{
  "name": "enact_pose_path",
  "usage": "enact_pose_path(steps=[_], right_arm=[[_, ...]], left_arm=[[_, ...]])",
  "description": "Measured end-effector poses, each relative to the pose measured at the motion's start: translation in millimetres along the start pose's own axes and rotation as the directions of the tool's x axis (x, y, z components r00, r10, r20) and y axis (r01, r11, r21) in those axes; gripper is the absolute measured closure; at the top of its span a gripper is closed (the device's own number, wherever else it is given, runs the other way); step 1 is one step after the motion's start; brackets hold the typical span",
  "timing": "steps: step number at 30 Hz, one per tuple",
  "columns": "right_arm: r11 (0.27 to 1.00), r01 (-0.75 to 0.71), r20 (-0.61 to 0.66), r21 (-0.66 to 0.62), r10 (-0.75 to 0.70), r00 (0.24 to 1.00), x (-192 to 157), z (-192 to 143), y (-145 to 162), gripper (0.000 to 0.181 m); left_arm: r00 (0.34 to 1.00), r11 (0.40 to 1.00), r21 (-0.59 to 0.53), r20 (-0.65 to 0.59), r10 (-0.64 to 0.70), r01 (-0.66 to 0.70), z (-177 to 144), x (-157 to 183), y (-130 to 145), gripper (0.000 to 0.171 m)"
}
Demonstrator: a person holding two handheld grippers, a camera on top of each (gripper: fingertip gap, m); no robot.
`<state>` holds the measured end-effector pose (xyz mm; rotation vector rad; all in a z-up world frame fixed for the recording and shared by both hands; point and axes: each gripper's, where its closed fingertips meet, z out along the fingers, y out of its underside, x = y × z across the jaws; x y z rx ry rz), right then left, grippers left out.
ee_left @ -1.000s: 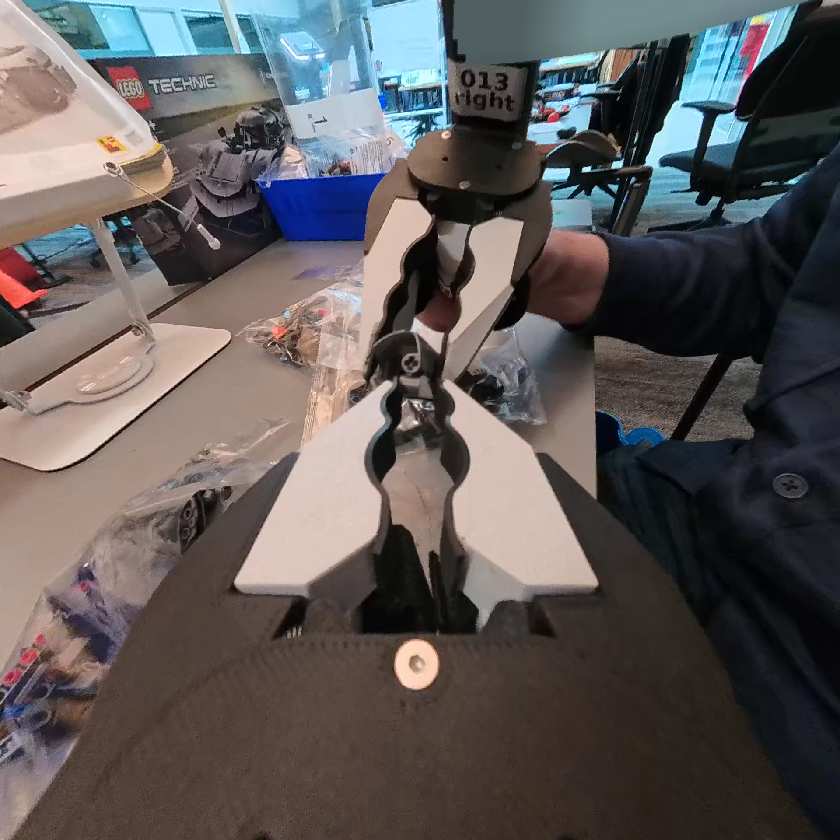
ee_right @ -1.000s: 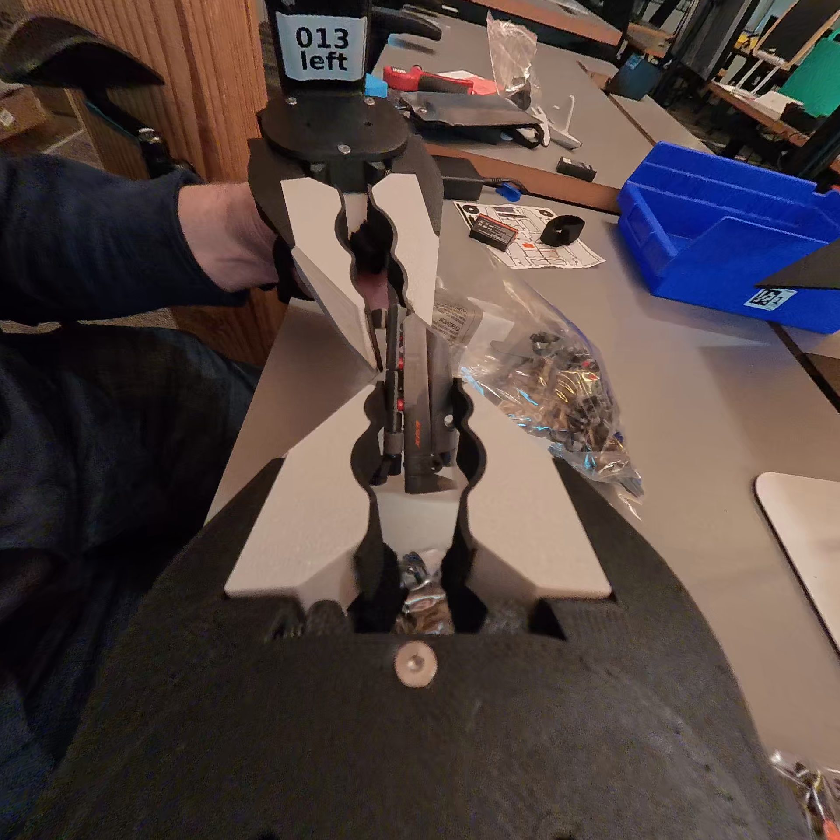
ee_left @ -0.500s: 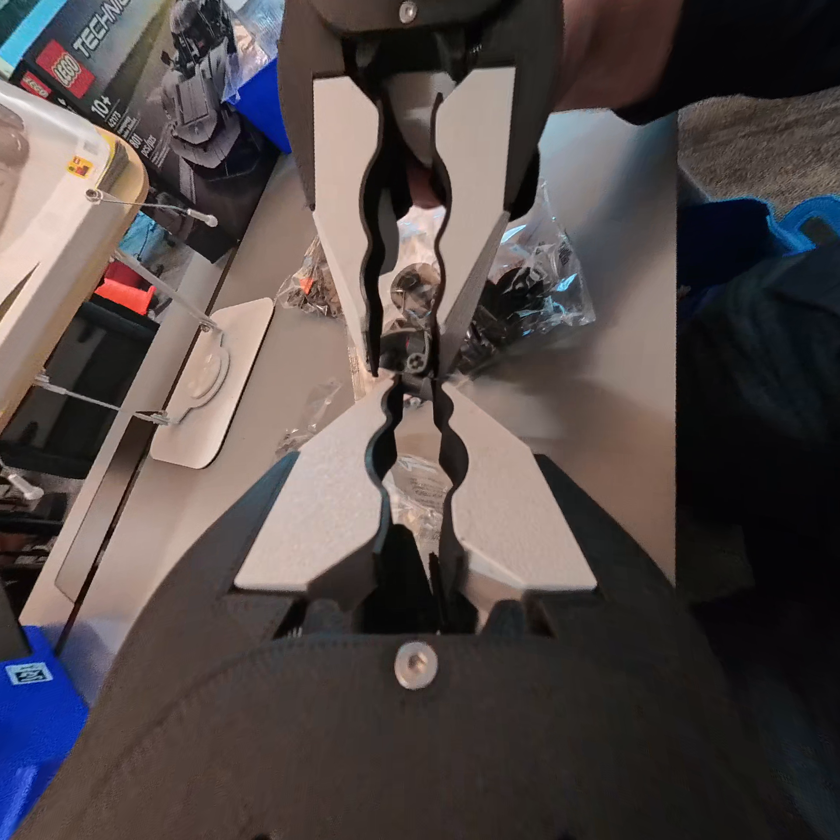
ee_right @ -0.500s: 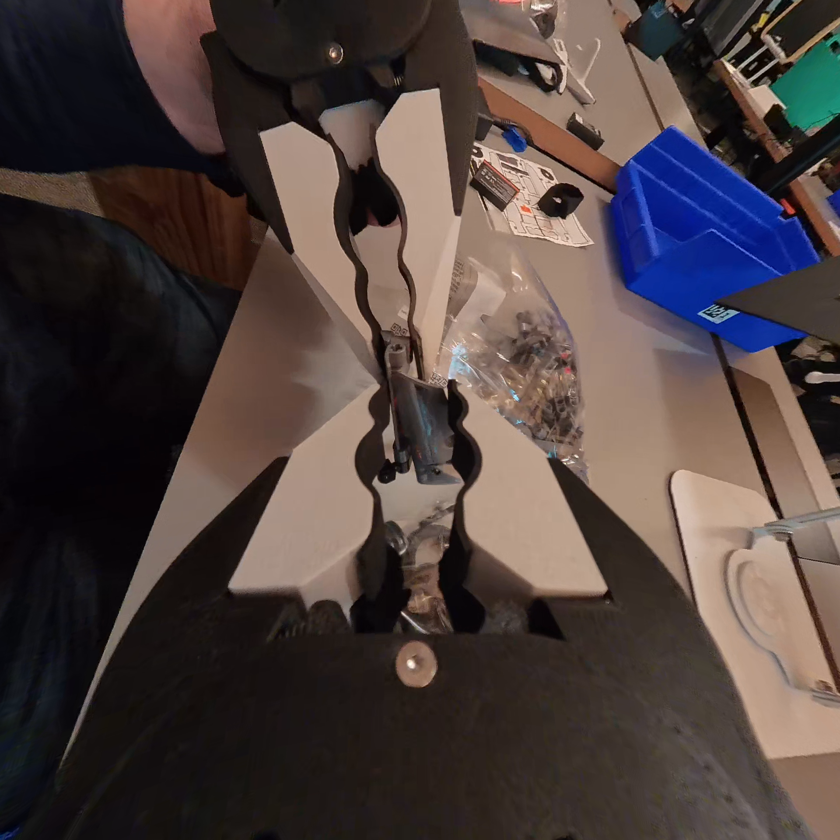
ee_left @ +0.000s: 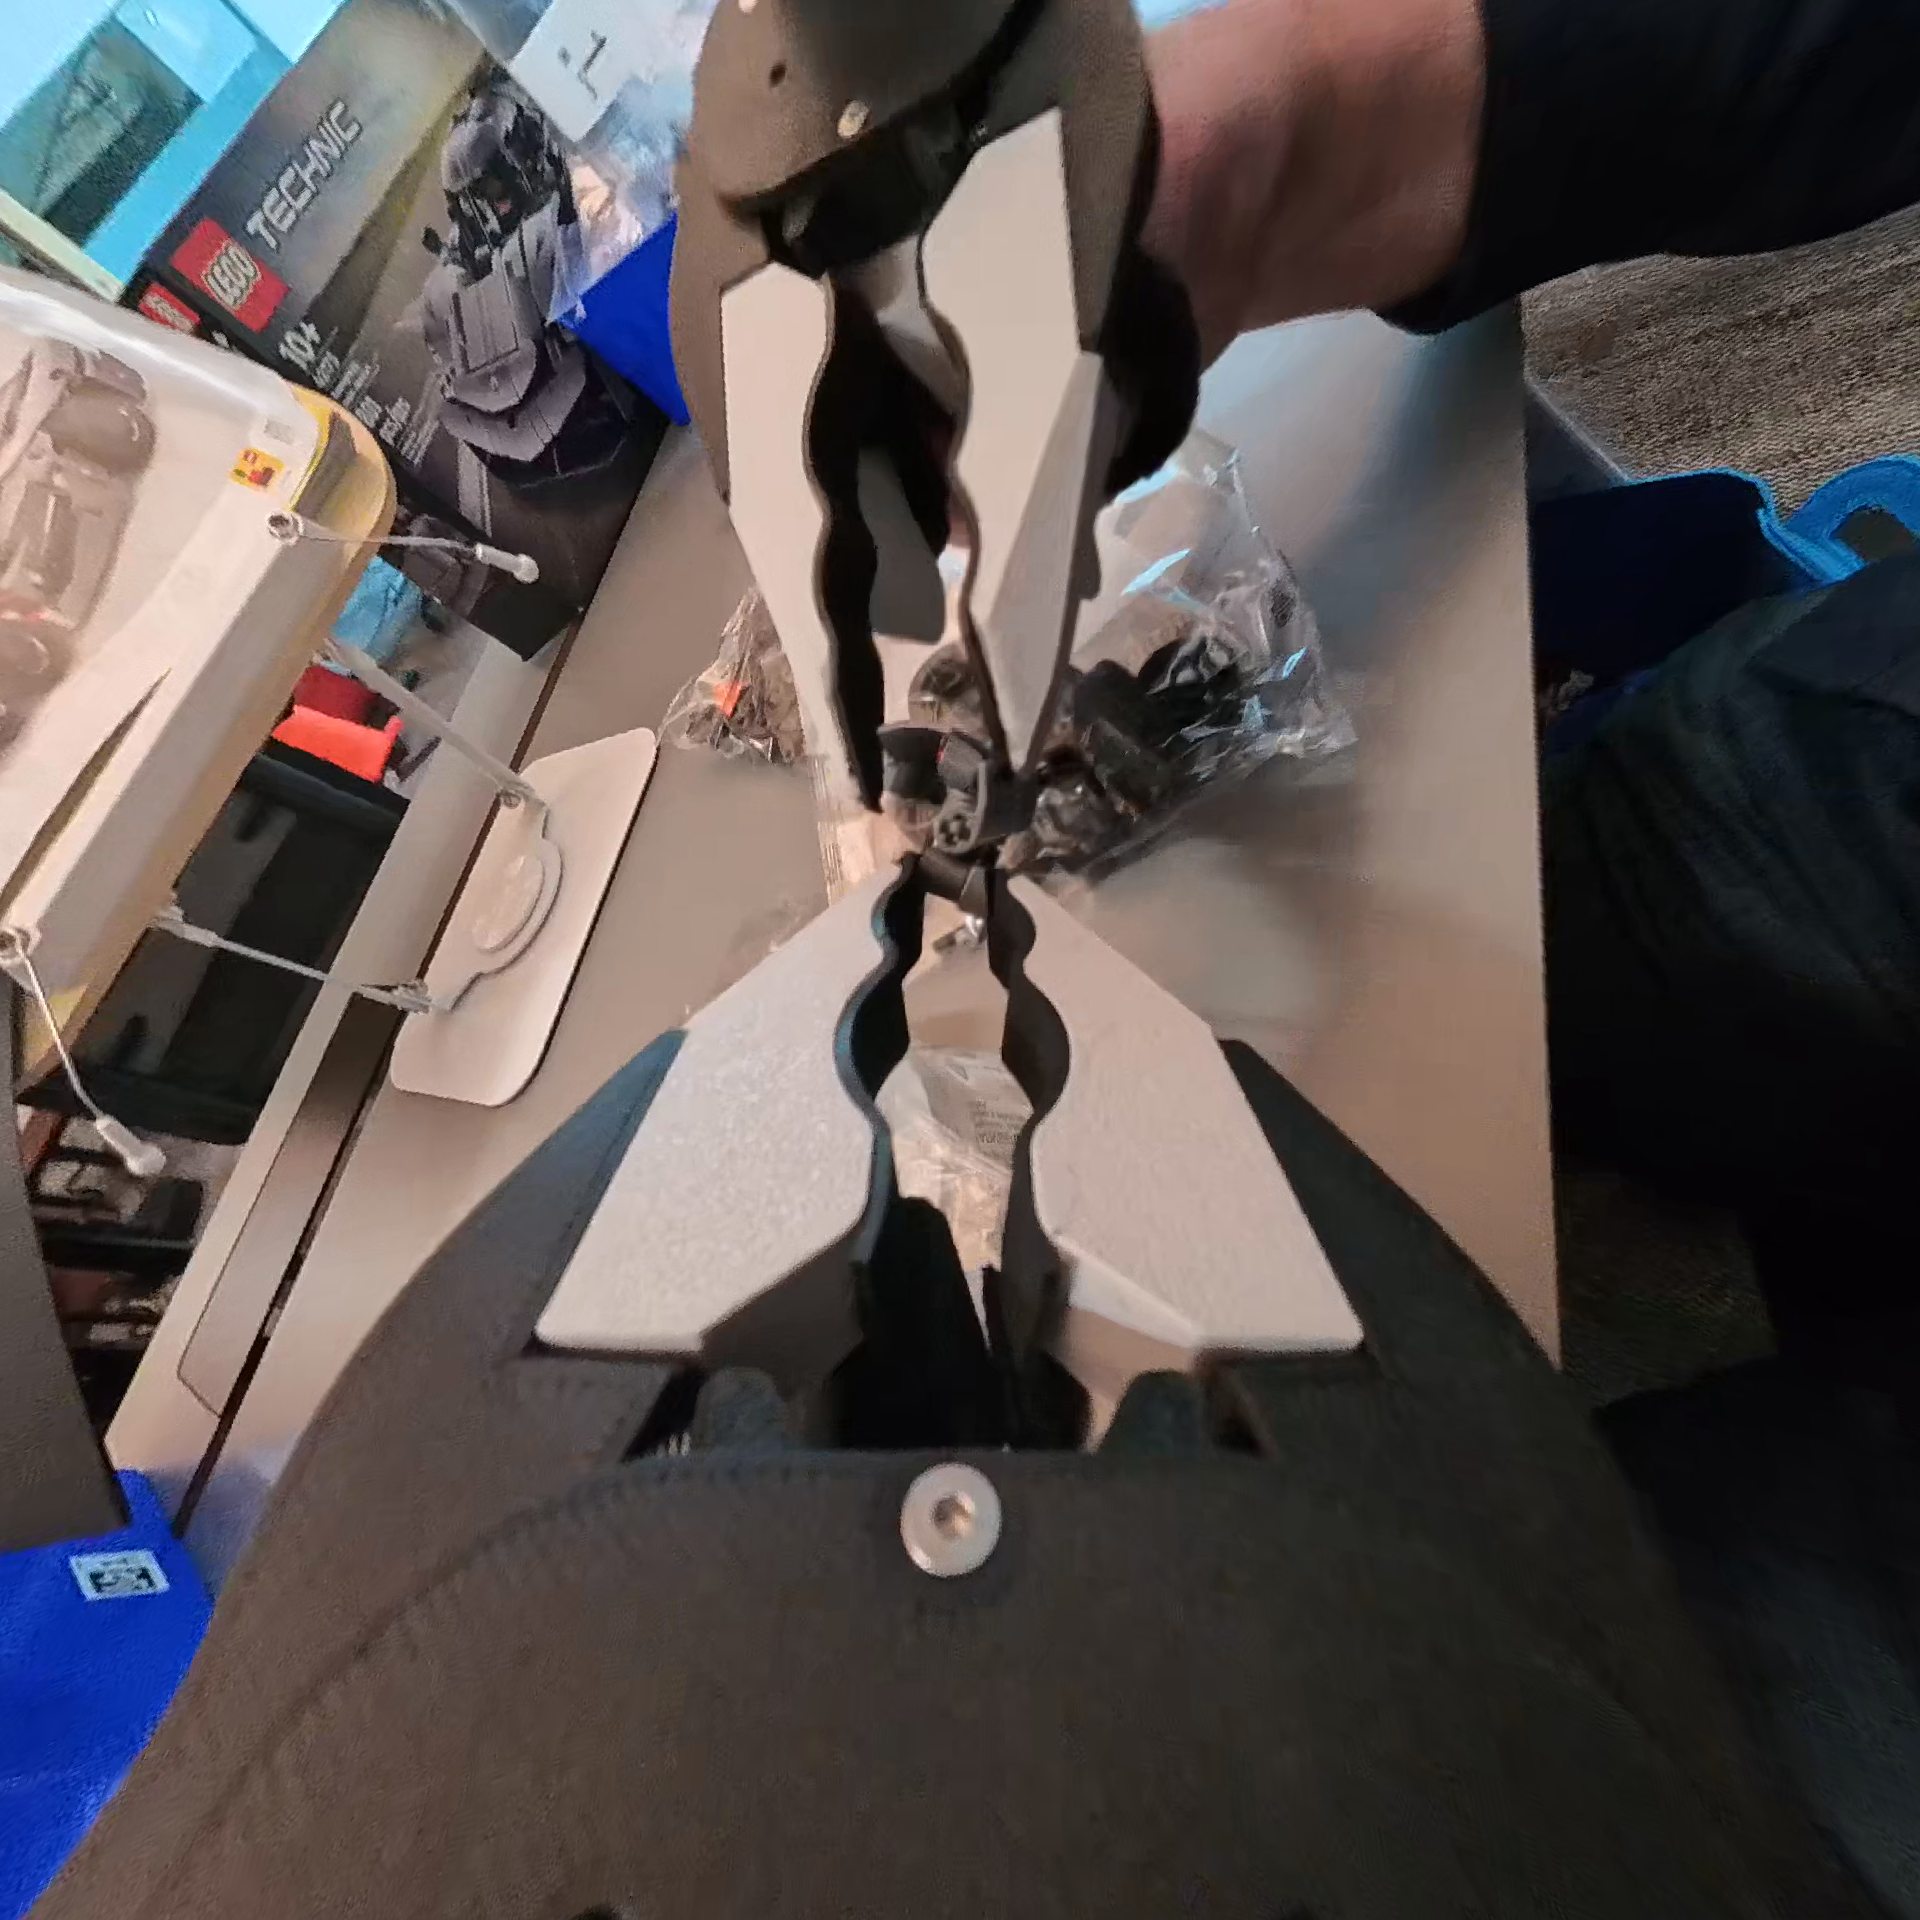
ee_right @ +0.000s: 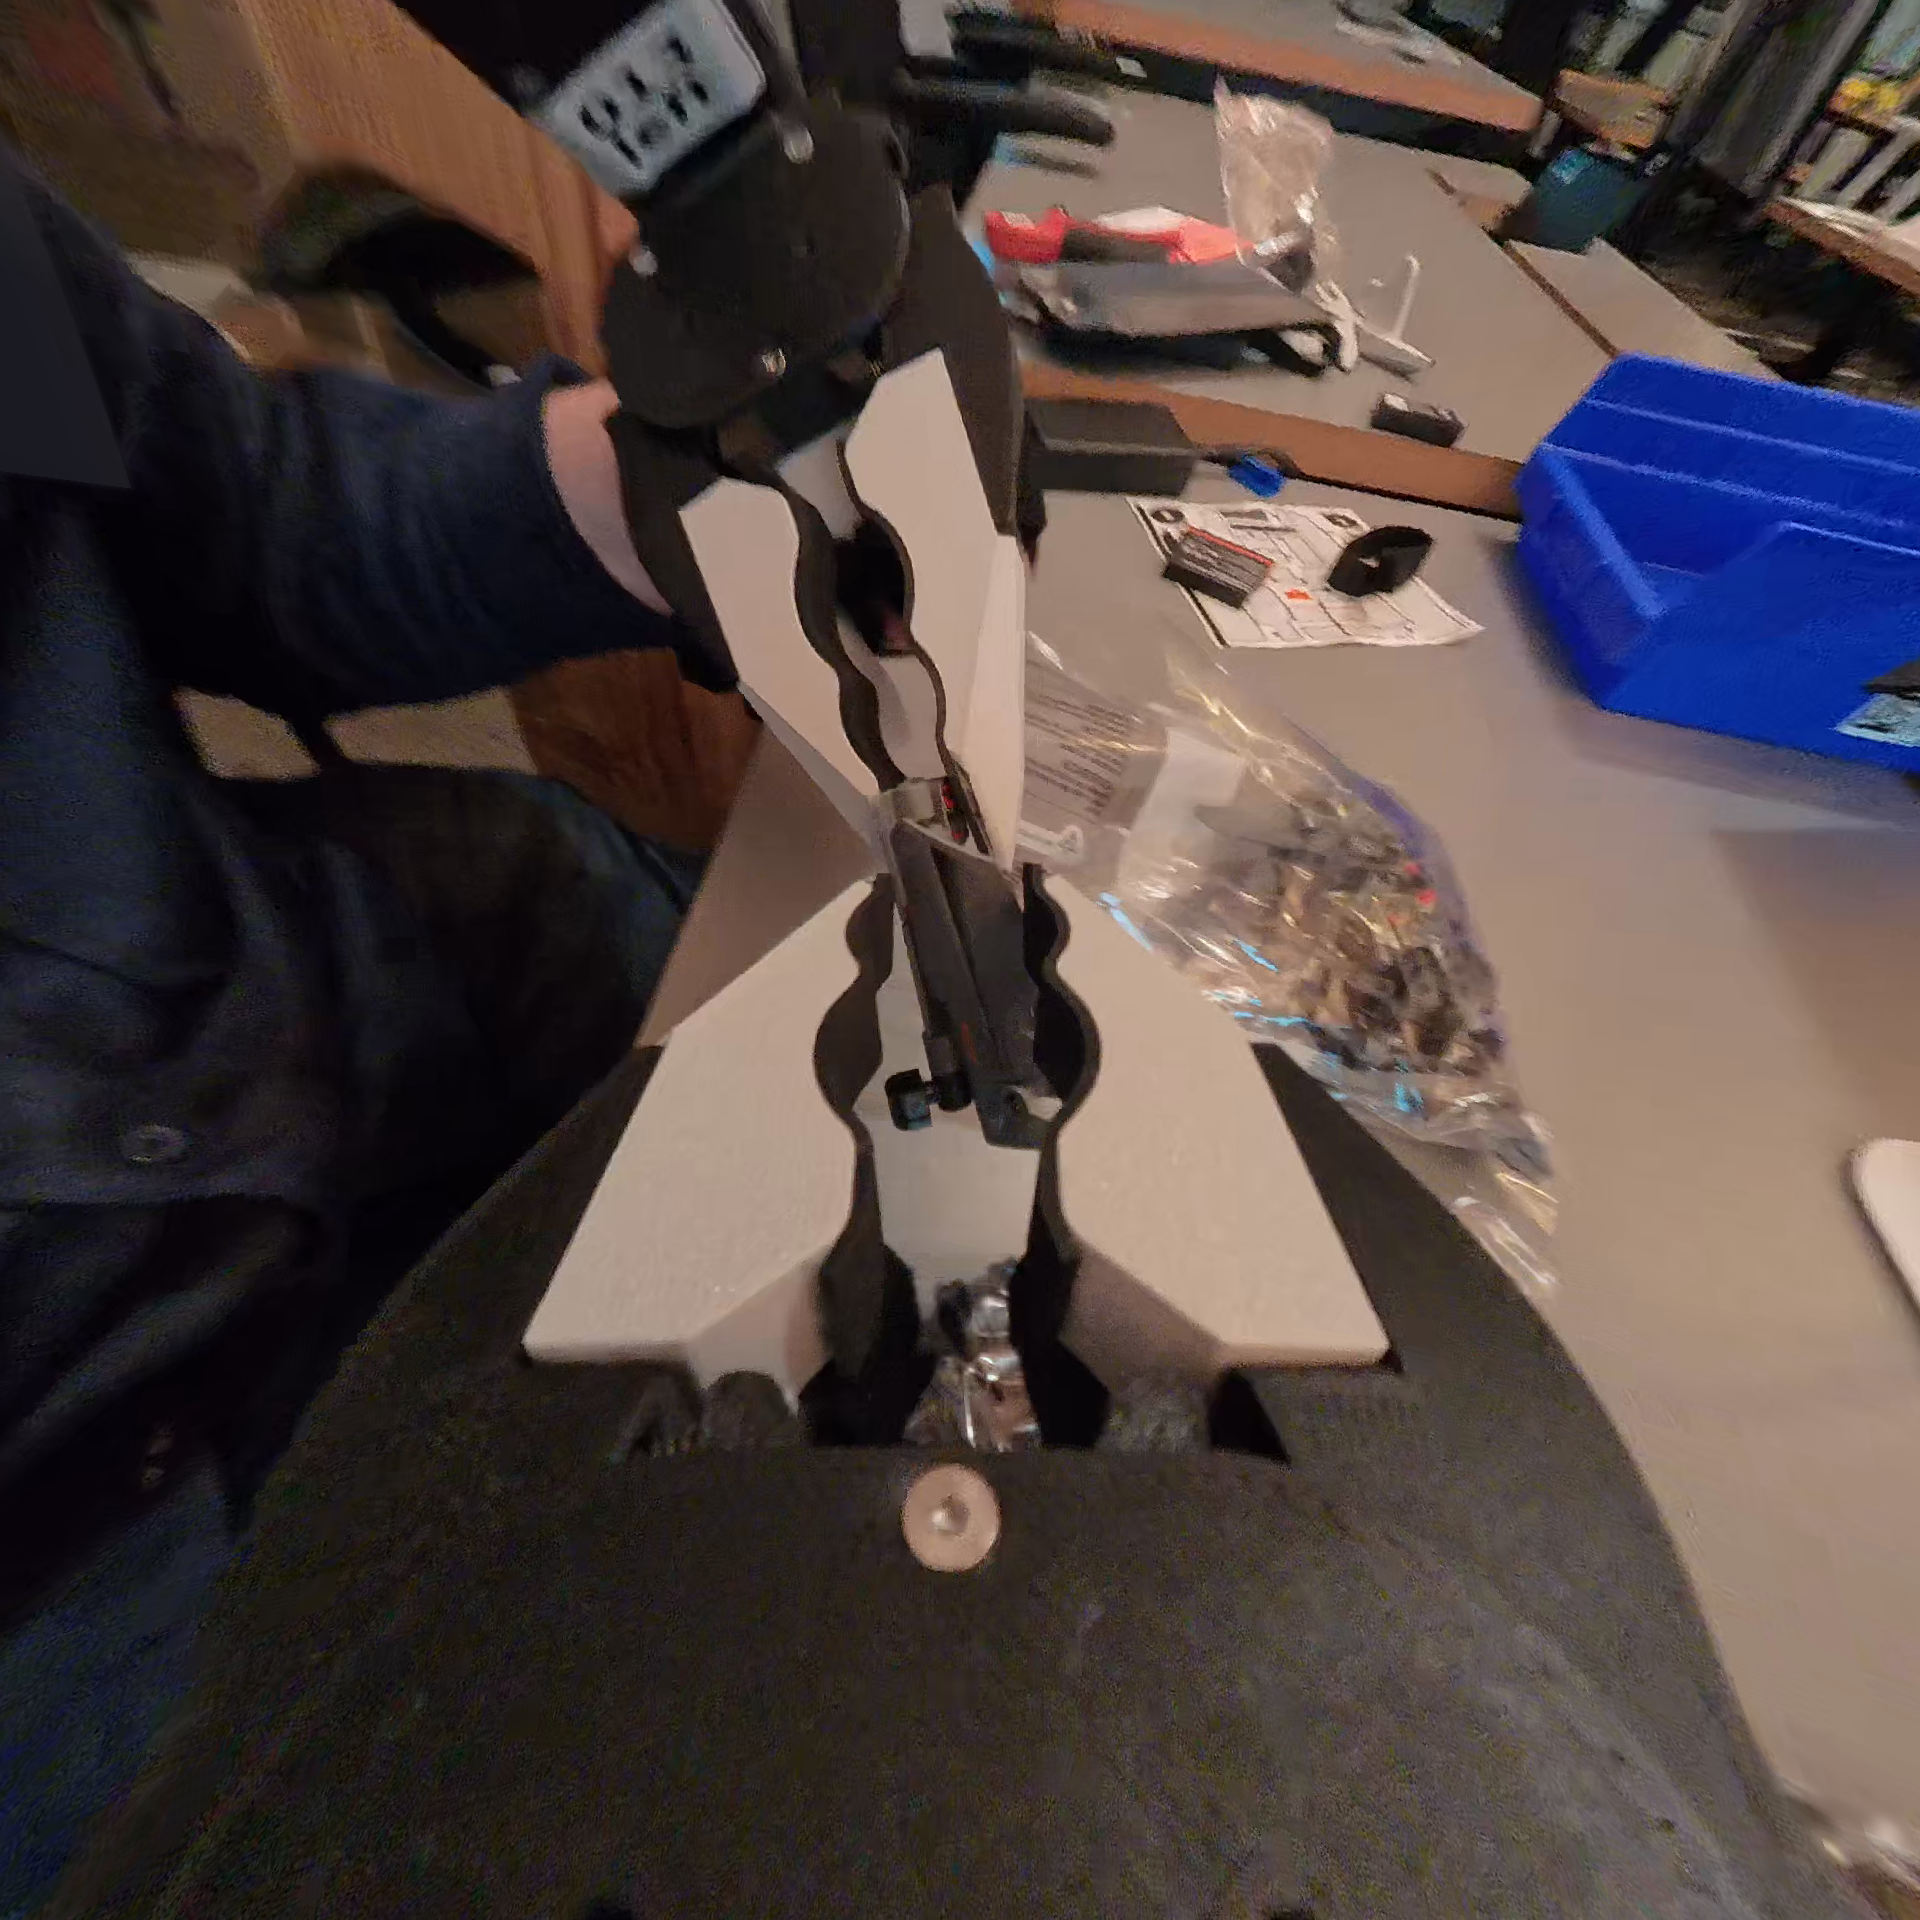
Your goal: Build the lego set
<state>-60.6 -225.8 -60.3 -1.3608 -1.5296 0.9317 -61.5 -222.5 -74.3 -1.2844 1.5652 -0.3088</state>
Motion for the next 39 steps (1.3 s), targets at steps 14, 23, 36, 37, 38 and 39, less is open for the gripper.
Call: enact_pose_path(steps=[14, 23, 36, 37, 38, 39], right_arm=[[0.994, -0.064, 0.127, 0.087, 0.053, 0.99, -12, -18, 0, 0.171], [0.997, 0.073, 0.209, 0.036, -0.079, 0.975, -38, -16, 4, 0.181], [0.932, 0.263, -0.028, -0.25, -0.278, 0.96, -2, -3, 35, 0.181], [0.911, 0.29, -0.044, -0.294, -0.316, 0.948, 0, -1, 38, 0.181], [0.891, 0.315, -0.054, -0.328, -0.35, 0.935, 0, 1, 40, 0.181], [0.875, 0.338, -0.056, -0.348, -0.379, 0.924, -1, 3, 40, 0.181]], left_arm=[[0.987, 0.984, -0.09, 0.023, 0.159, -0.156, 3, 3, -8, 0.161], [0.996, 0.997, -0.018, 0.035, 0.076, -0.076, 2, -10, -7, 0.169], [0.973, 0.976, -0.023, -0.08, -0.218, 0.217, 6, -7, 14, 0.156], [0.967, 0.97, -0.018, -0.08, -0.241, 0.241, 7, -8, 13, 0.153], [0.965, 0.967, -0.02, -0.061, -0.253, 0.253, 8, -10, 12, 0.151], [0.961, 0.963, -0.035, -0.068, -0.27, 0.268, 10, -9, 12, 0.15]])
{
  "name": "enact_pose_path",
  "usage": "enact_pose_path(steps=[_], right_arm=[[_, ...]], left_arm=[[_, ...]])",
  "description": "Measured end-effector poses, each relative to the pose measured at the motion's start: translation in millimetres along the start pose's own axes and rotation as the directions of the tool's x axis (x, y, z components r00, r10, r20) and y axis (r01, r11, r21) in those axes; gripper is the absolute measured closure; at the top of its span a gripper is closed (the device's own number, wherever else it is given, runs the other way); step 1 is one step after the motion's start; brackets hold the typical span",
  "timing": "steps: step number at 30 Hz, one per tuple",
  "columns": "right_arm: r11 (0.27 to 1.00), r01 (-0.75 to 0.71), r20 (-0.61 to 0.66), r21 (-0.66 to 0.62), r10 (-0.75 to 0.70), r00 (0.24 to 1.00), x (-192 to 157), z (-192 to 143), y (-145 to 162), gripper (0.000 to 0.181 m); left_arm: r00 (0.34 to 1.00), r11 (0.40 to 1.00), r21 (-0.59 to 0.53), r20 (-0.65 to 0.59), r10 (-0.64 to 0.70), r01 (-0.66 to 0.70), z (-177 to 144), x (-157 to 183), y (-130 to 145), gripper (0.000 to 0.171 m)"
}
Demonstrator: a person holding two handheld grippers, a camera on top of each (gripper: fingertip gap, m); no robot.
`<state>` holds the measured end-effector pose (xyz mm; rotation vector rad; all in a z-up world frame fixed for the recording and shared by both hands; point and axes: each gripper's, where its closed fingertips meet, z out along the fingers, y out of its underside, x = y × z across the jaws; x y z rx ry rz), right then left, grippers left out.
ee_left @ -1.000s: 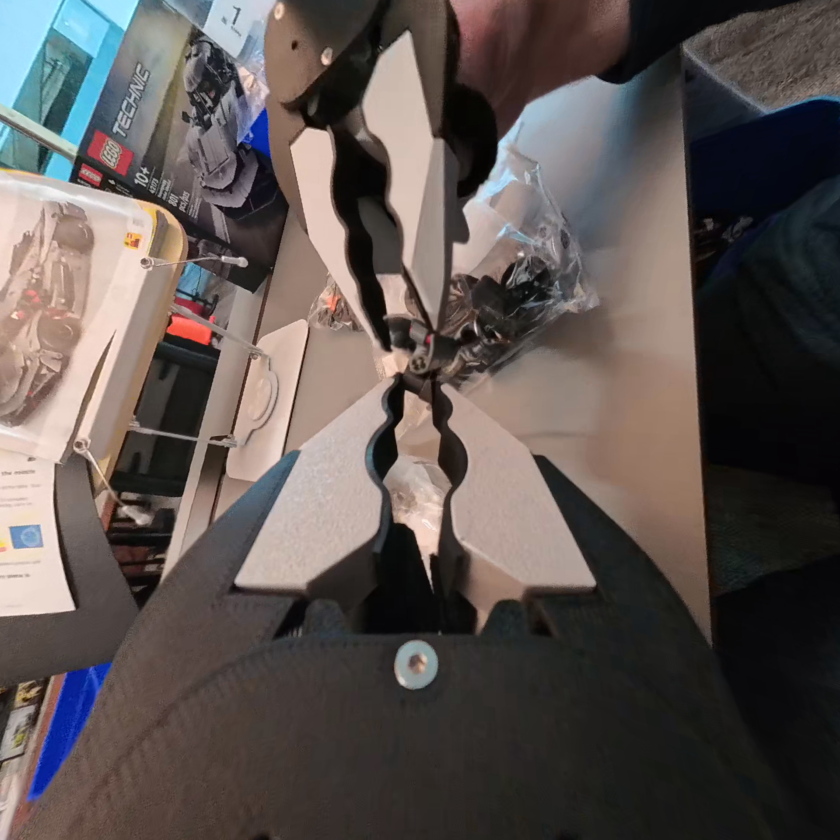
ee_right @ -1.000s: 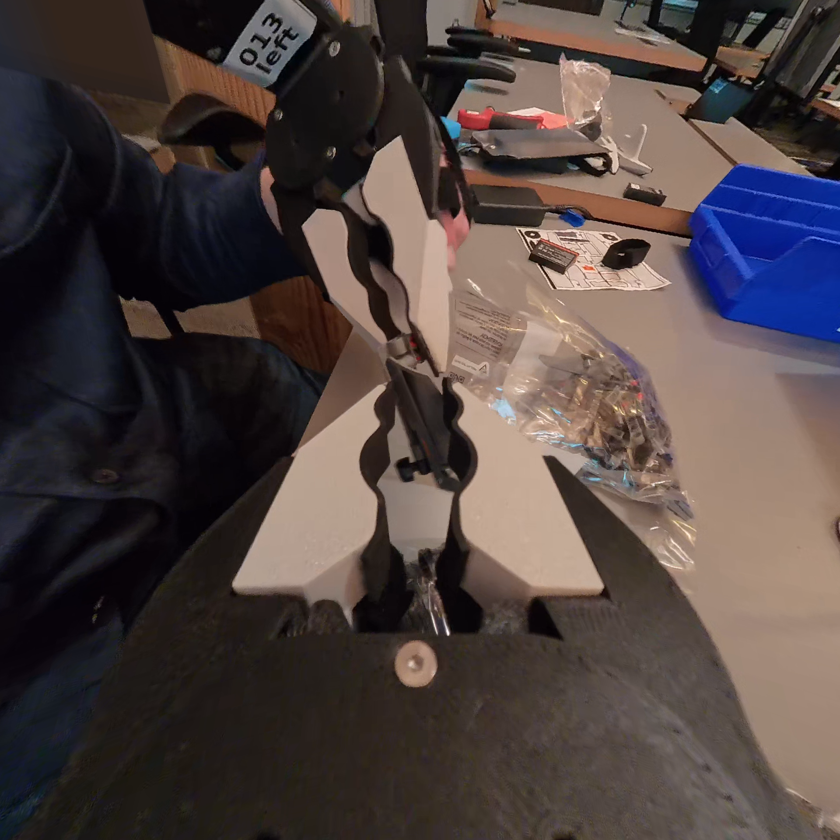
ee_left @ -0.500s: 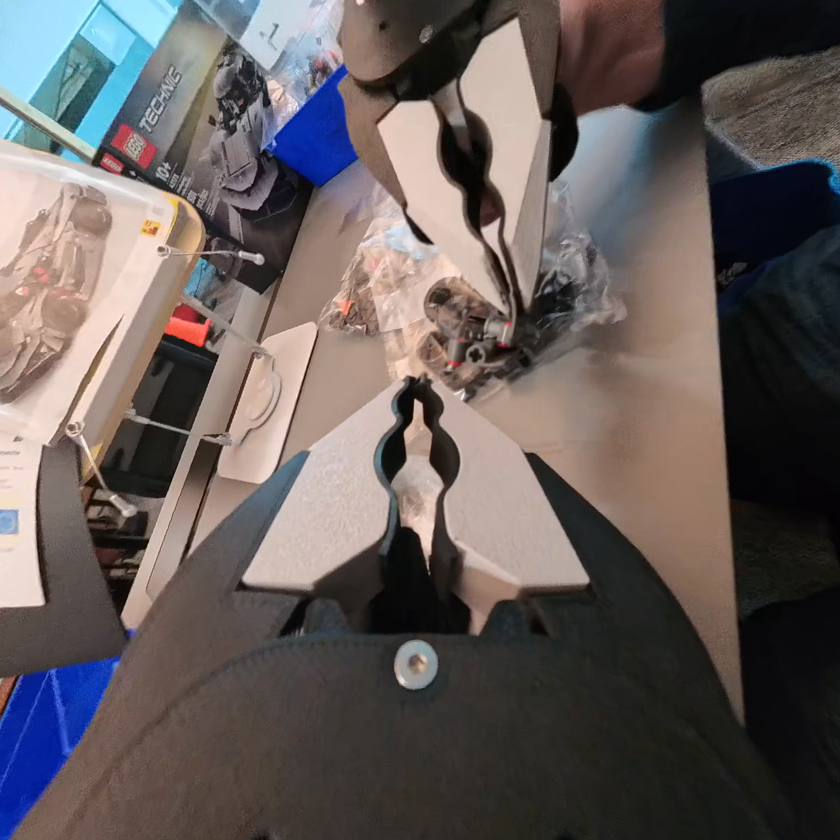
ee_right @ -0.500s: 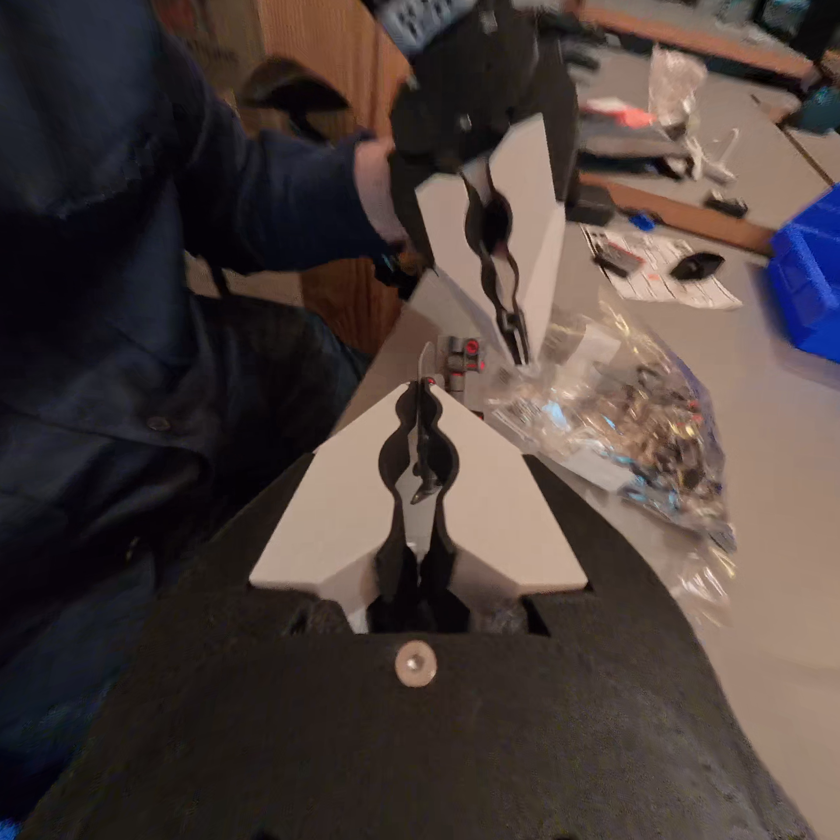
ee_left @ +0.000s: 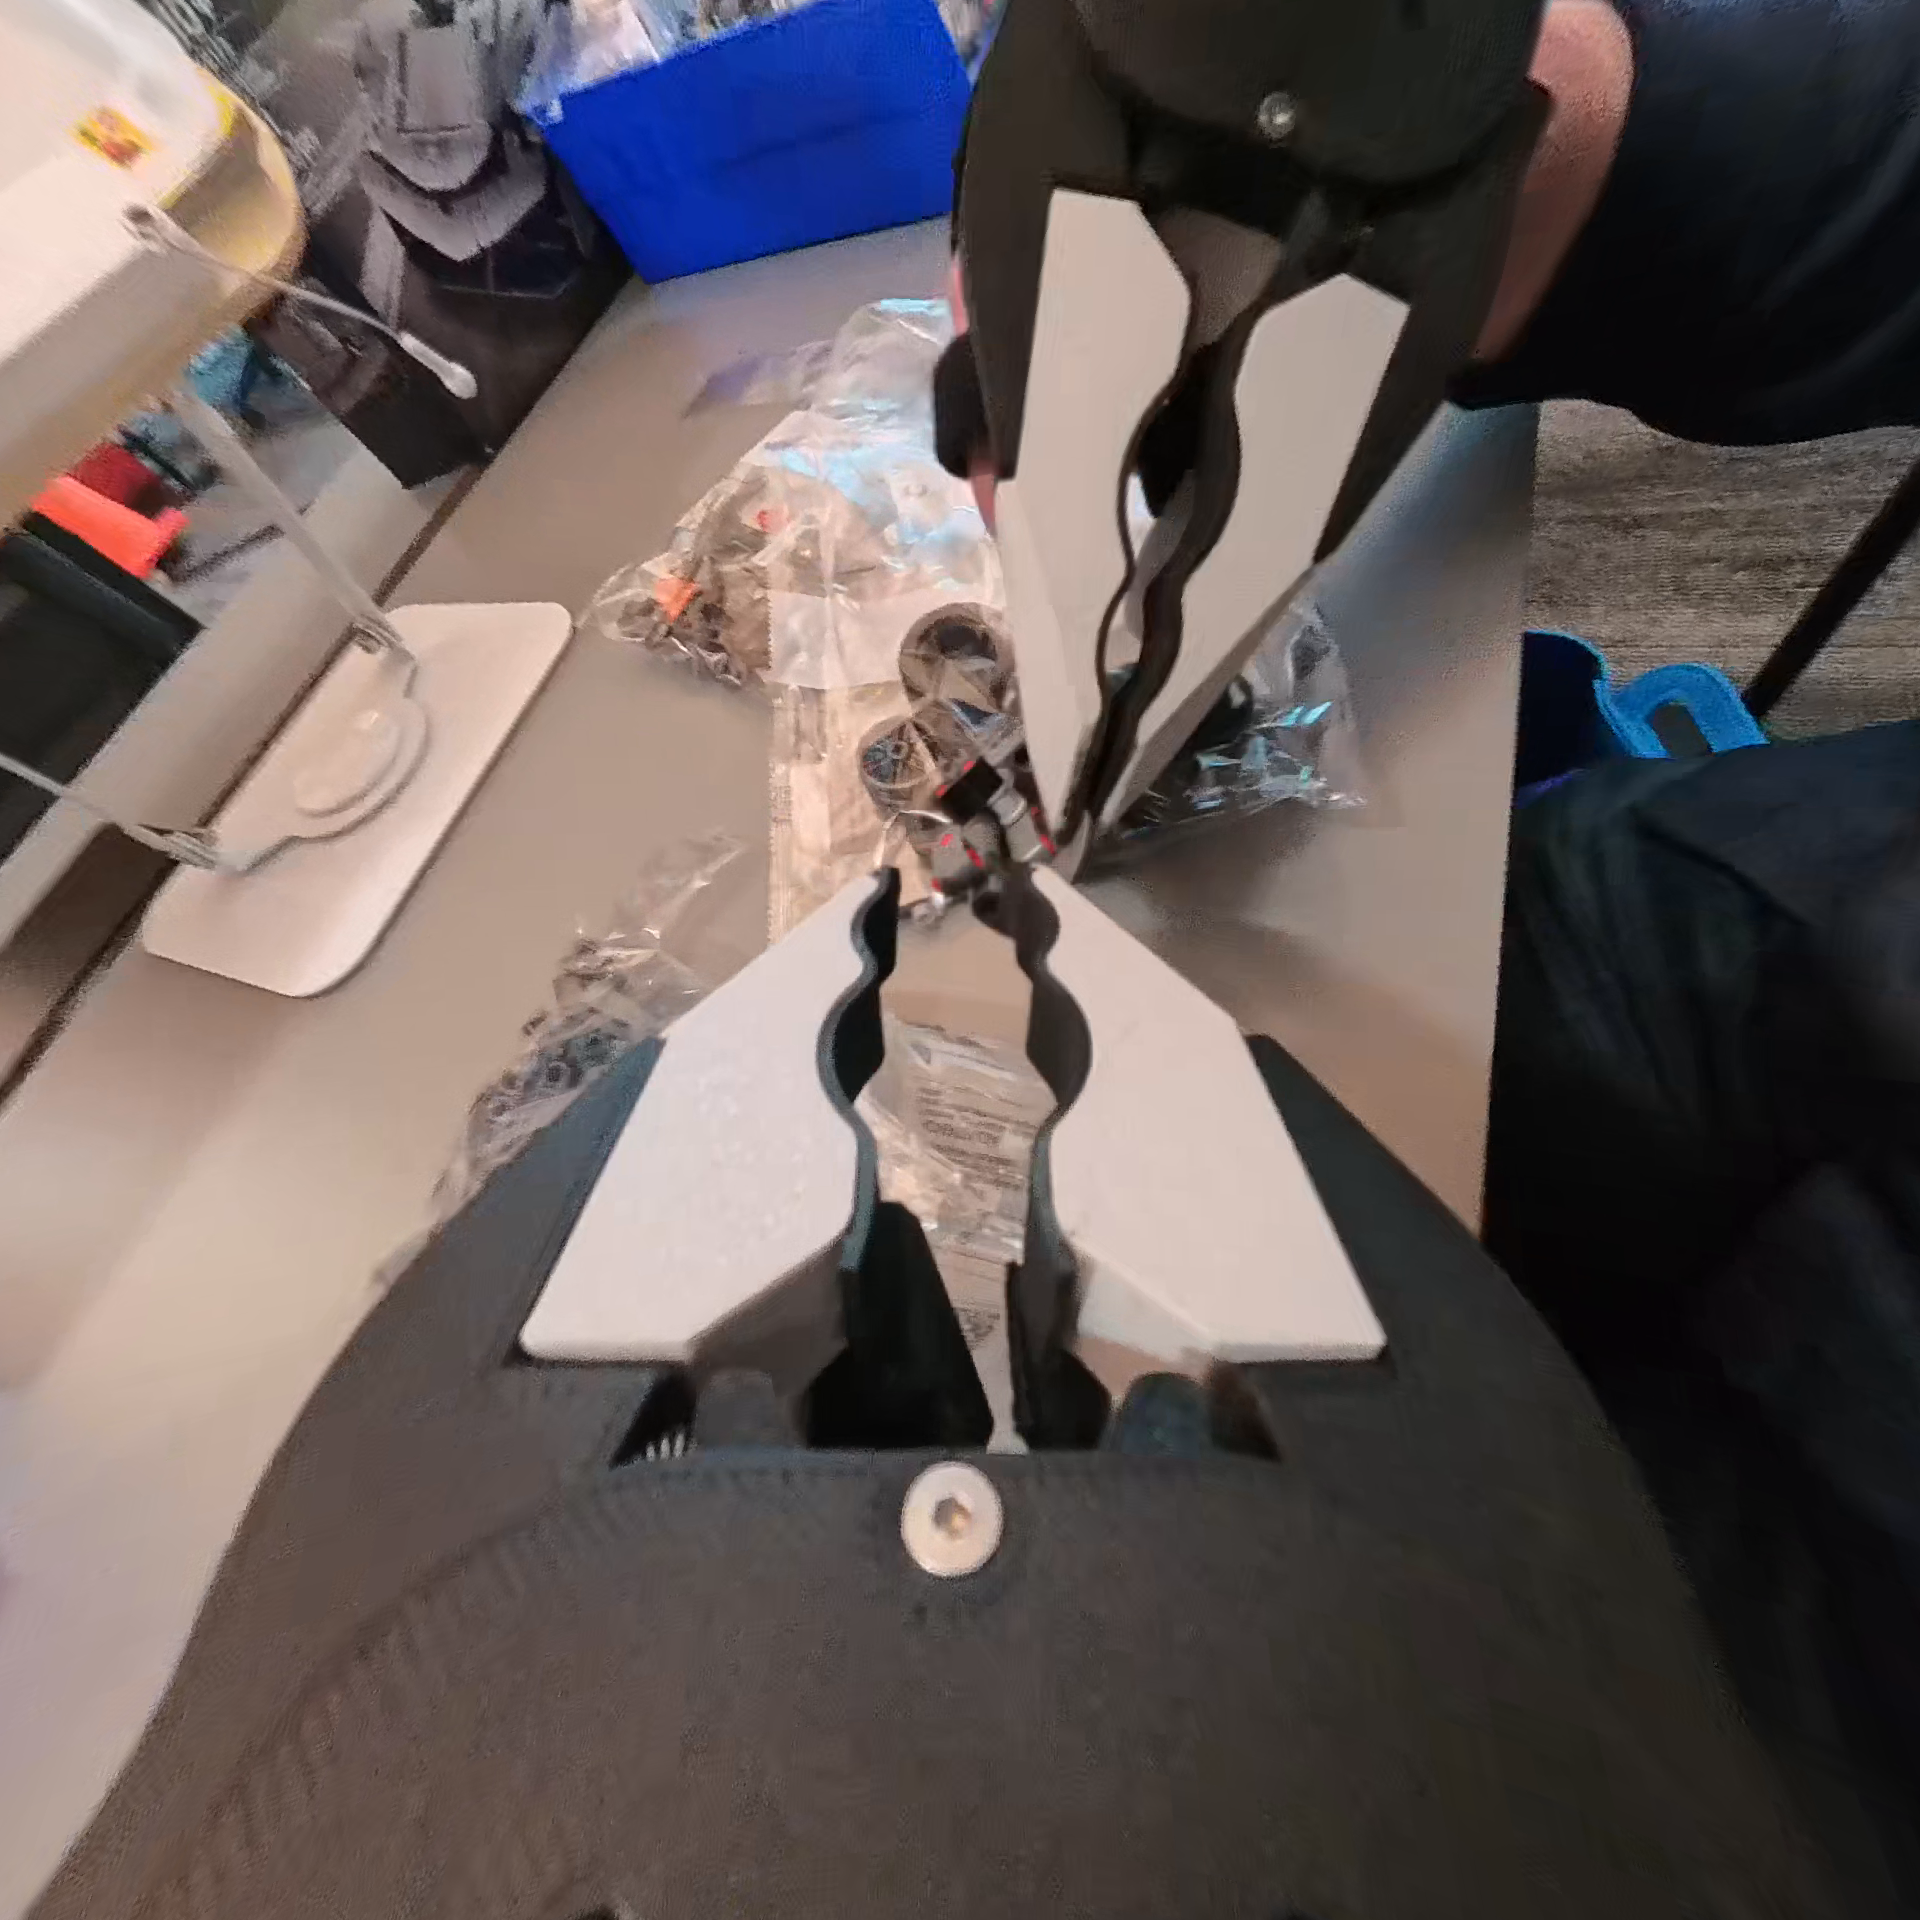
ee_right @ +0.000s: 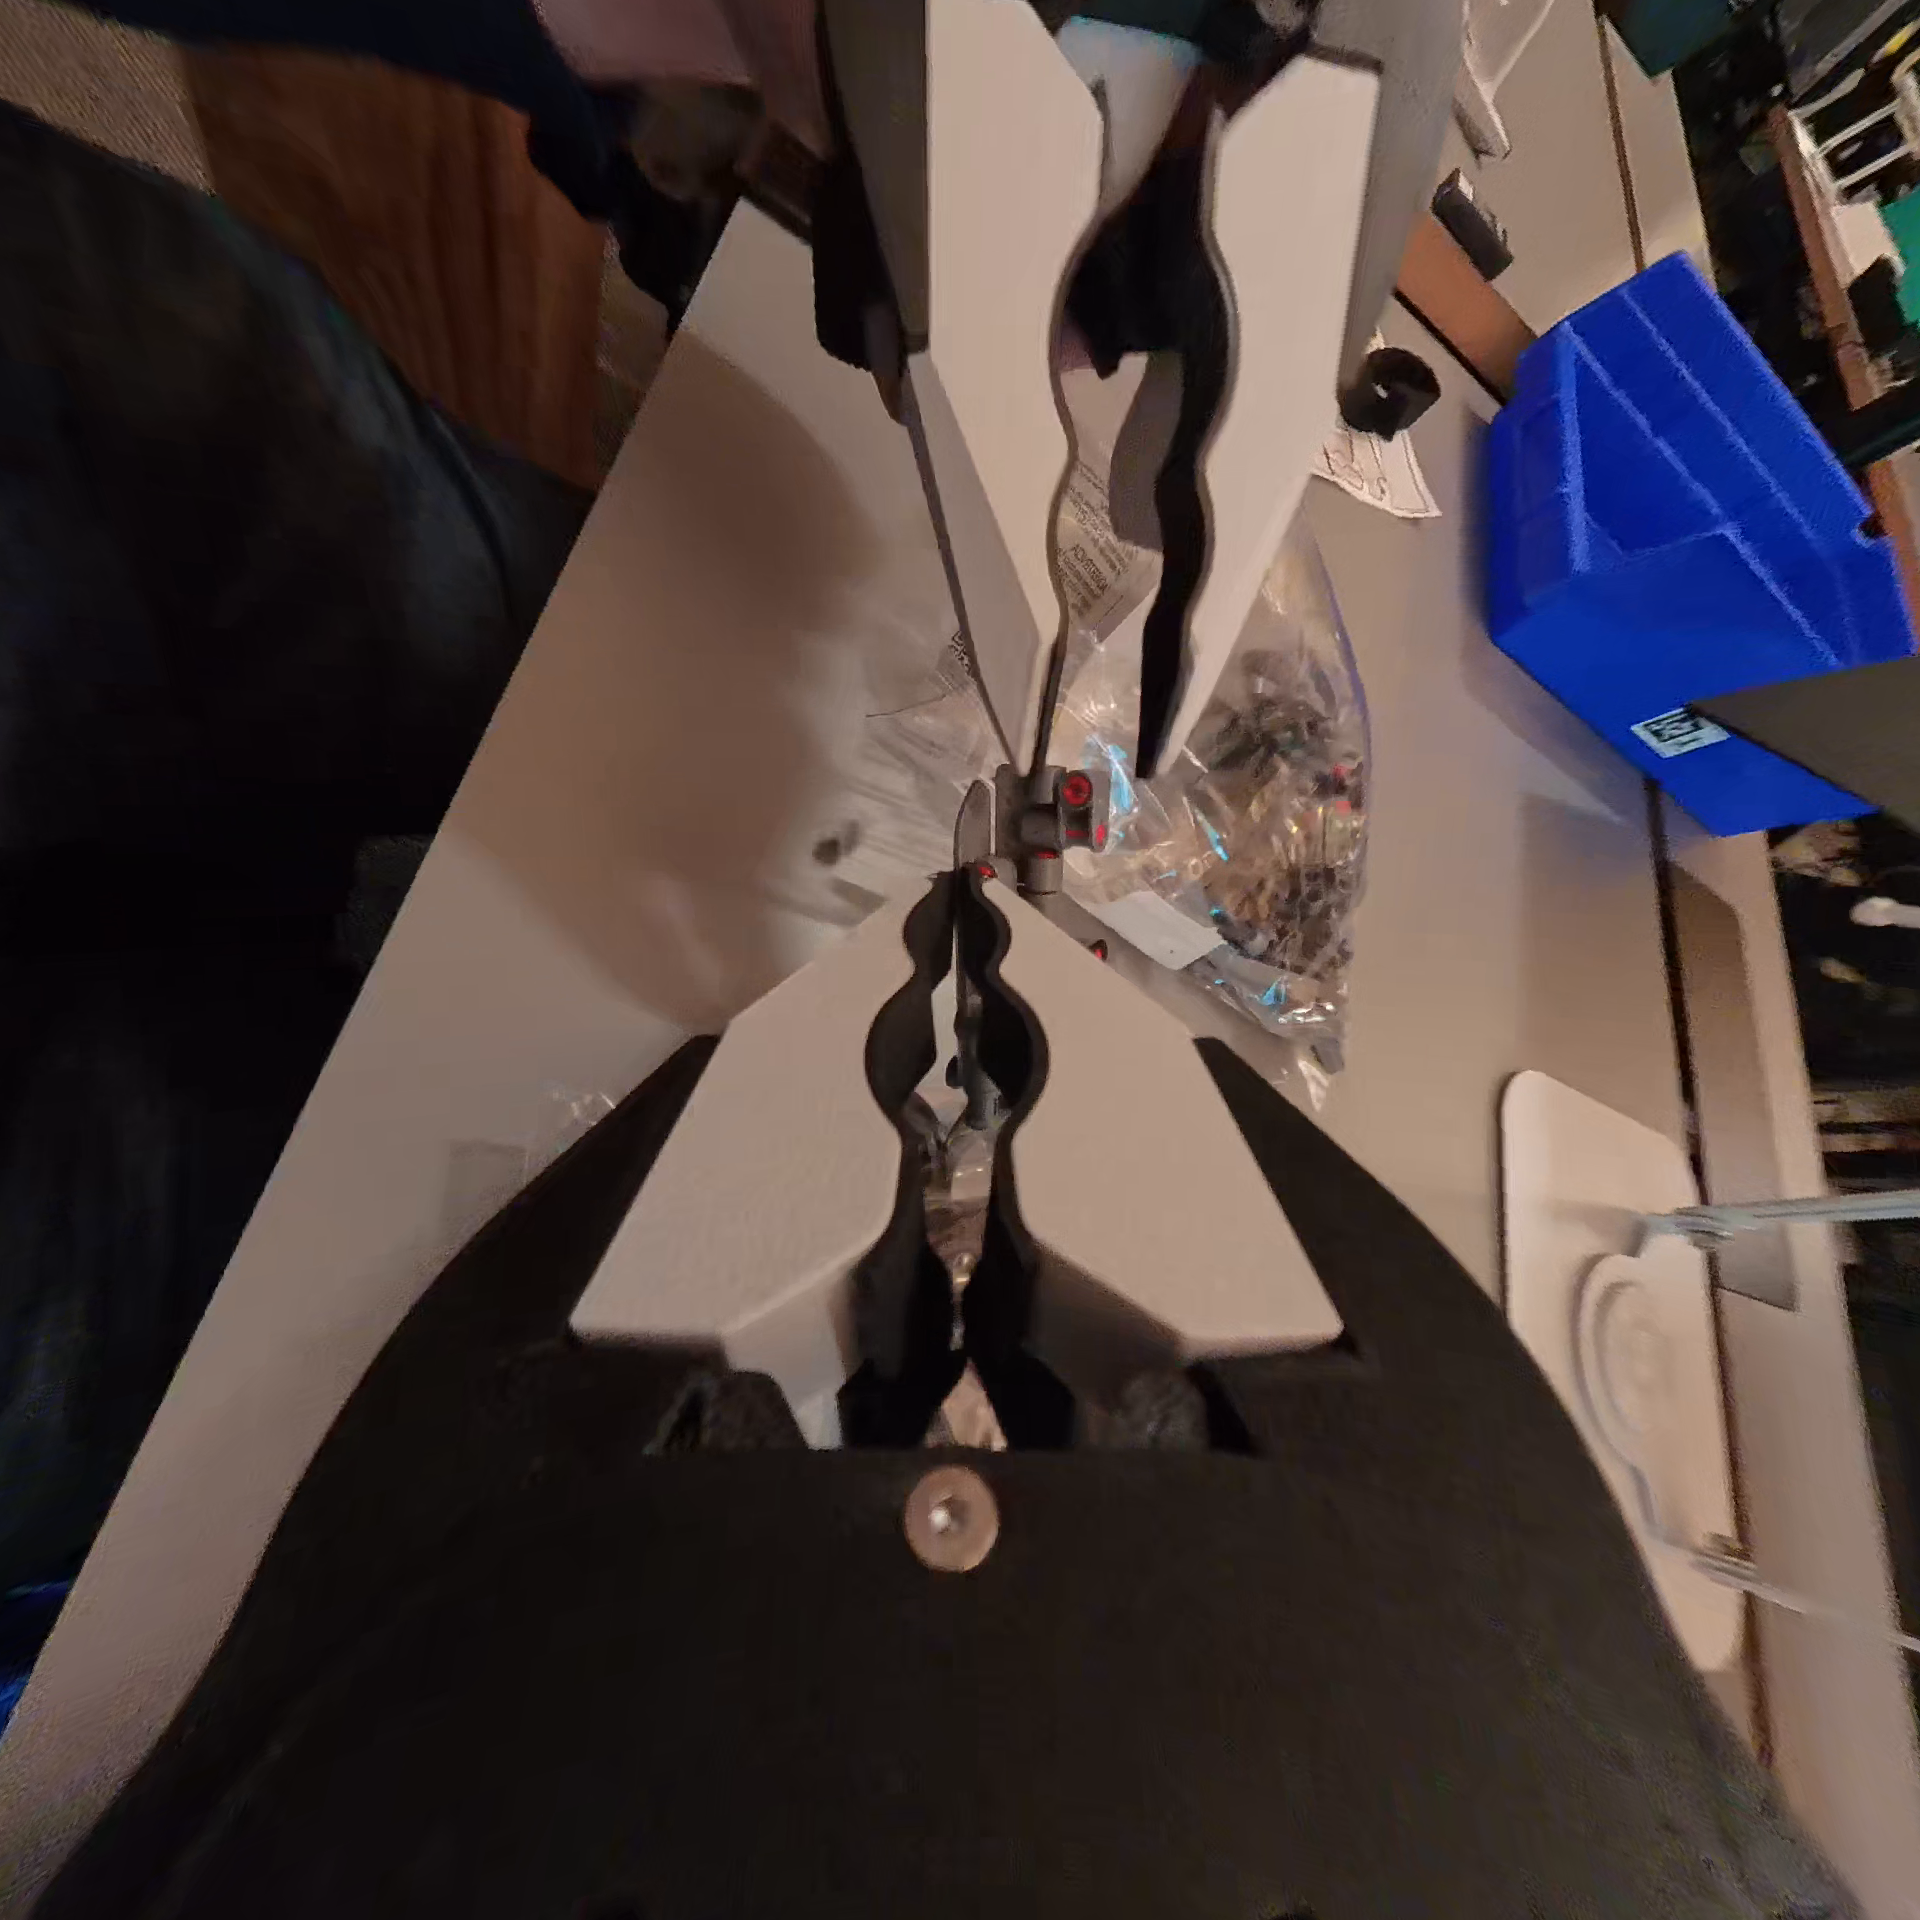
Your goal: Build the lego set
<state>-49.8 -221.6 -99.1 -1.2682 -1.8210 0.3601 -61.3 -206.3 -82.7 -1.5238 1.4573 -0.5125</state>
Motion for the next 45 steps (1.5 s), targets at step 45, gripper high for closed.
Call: enact_pose_path(steps=[45], right_arm=[[0.937, 0.16, -0.071, -0.311, -0.191, 0.979, -9, 48, 43, 0.181]], left_arm=[[0.959, 0.967, 0.002, 0.127, -0.254, 0.256, 36, -10, 39, 0.163]])
